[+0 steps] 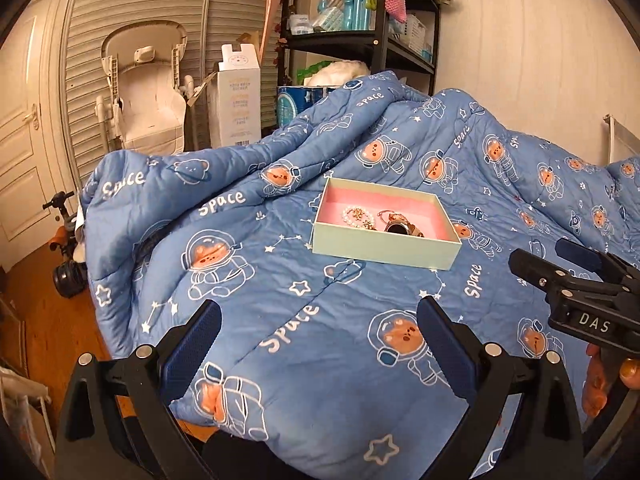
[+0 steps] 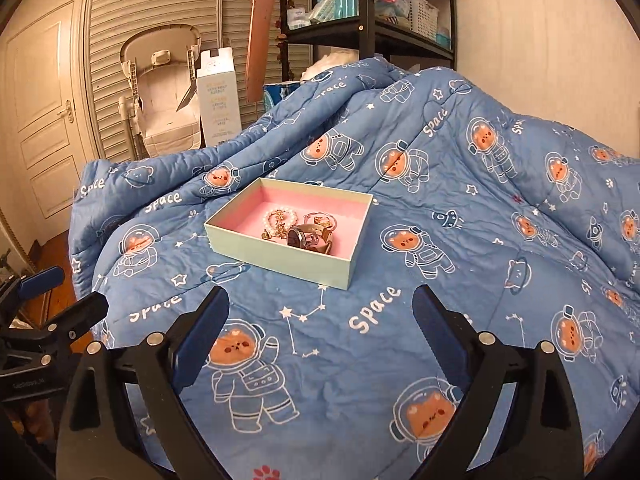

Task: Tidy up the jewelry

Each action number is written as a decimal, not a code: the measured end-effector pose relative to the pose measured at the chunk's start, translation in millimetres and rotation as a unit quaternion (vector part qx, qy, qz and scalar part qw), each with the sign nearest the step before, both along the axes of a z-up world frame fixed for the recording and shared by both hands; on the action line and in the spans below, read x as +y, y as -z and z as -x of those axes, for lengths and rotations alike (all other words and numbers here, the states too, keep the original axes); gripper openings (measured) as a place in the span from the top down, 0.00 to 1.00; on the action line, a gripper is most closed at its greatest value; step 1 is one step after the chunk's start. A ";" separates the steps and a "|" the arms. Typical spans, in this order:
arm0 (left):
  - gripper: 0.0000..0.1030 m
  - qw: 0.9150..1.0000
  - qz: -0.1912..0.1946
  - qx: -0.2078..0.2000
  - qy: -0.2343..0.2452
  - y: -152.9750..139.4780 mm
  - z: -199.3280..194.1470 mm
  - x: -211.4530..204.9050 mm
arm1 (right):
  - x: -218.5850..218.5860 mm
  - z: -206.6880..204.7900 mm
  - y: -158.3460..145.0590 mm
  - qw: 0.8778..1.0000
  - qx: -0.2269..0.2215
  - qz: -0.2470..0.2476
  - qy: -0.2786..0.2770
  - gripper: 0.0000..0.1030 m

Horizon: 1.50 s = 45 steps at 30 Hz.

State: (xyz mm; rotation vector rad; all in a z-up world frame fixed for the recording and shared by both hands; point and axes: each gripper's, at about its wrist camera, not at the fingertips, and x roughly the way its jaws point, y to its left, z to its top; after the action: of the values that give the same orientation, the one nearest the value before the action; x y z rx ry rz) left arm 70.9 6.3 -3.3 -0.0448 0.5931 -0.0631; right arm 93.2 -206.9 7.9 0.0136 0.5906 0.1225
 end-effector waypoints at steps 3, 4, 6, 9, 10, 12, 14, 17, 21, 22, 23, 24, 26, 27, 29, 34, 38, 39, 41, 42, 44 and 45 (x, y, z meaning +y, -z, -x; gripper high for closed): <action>0.07 1.000 0.018 -0.004 -0.011 -0.5 19.6 2.4 | -0.8 18.8 -1.8 1.000 -0.008 0.000 0.012 0.06; 0.07 1.000 0.021 -0.006 -0.012 -0.9 24.9 1.5 | 0.1 24.5 -2.6 1.000 -0.009 0.003 0.014 0.06; 0.07 1.000 0.017 -0.013 -0.014 -0.8 35.7 -2.0 | 2.6 36.7 -2.6 1.000 -0.013 0.012 0.021 0.06; 0.07 1.000 -0.003 -0.021 -0.021 -1.9 47.3 -7.7 | 4.0 51.7 -1.2 1.000 -0.014 0.013 0.021 0.06; 0.07 0.999 -0.008 -0.026 -0.025 -3.1 49.3 -7.5 | 4.5 56.7 -0.5 1.000 -0.014 0.013 0.021 0.06; 0.07 0.999 -0.007 -0.033 -0.025 -5.4 52.8 -7.1 | 4.4 65.0 0.4 1.000 -0.017 0.011 0.018 0.06; 0.07 0.999 -0.002 -0.037 -0.023 -6.7 54.1 -5.1 | 4.5 67.1 0.9 1.000 -0.013 0.011 0.017 0.06; 0.07 0.999 -0.003 -0.033 -0.026 -5.4 53.2 -4.6 | 2.7 68.7 1.7 1.000 -0.009 0.008 0.023 0.06; 0.07 0.999 -0.003 -0.030 -0.028 -4.4 52.2 -3.9 | 3.6 68.8 2.5 1.000 -0.008 0.012 0.026 0.06; 0.07 0.999 -0.003 -0.030 -0.027 -4.3 52.2 -4.1 | 3.9 69.4 2.9 1.000 -0.008 0.012 0.025 0.06; 0.07 0.999 -0.005 -0.029 -0.027 -4.1 52.0 -4.6 | 4.2 70.1 2.6 1.000 -0.010 0.012 0.026 0.06; 0.07 0.999 -0.008 -0.027 -0.027 -3.6 51.5 -5.2 | 4.4 70.3 1.8 0.999 -0.012 0.012 0.028 0.06; 0.07 0.999 -0.014 -0.025 -0.031 -2.8 51.0 -6.4 | 4.2 71.7 0.2 0.999 -0.018 0.011 0.027 0.06; 0.07 0.999 -0.015 -0.025 -0.032 -2.6 50.8 -6.5 | 4.0 72.0 0.1 0.999 -0.019 0.010 0.027 0.06; 0.07 0.999 -0.014 -0.026 -0.031 -2.9 50.9 -6.2 | 2.9 72.4 0.4 0.999 -0.019 0.009 0.029 0.06; 0.07 0.999 -0.012 -0.029 -0.036 -4.3 52.7 -5.6 | 0.2 73.1 -0.4 0.999 -0.020 0.002 0.032 0.06; 0.07 0.999 -0.012 -0.028 -0.034 -4.2 52.6 -5.7 | 2.7 72.9 -0.2 0.999 -0.021 0.007 0.030 0.06; 0.07 0.999 -0.013 -0.027 -0.034 -4.5 52.6 -6.0 | 2.9 72.9 -0.2 0.999 -0.022 0.007 0.029 0.06; 0.07 0.999 -0.015 -0.025 -0.034 -5.3 52.1 -6.8 | 2.5 73.0 -0.5 0.999 -0.022 0.008 0.030 0.06; 0.07 0.999 -0.015 -0.026 -0.034 -6.1 52.5 -7.3 | 2.5 73.2 -0.5 0.999 -0.022 0.007 0.031 0.06; 0.07 0.999 -0.013 -0.030 -0.030 -7.4 53.7 -7.7 | 2.5 73.6 -0.6 0.999 -0.022 0.008 0.031 0.06; 0.07 0.999 -0.012 -0.031 -0.028 -7.8 54.3 -8.3 | 2.5 74.0 -0.9 0.999 -0.022 0.008 0.032 0.06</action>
State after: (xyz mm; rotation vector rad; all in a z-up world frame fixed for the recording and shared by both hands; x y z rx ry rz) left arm 16.6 -2.0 4.5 -0.0364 0.5302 -0.0023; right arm 19.2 -204.4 8.8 0.0137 0.5468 0.0547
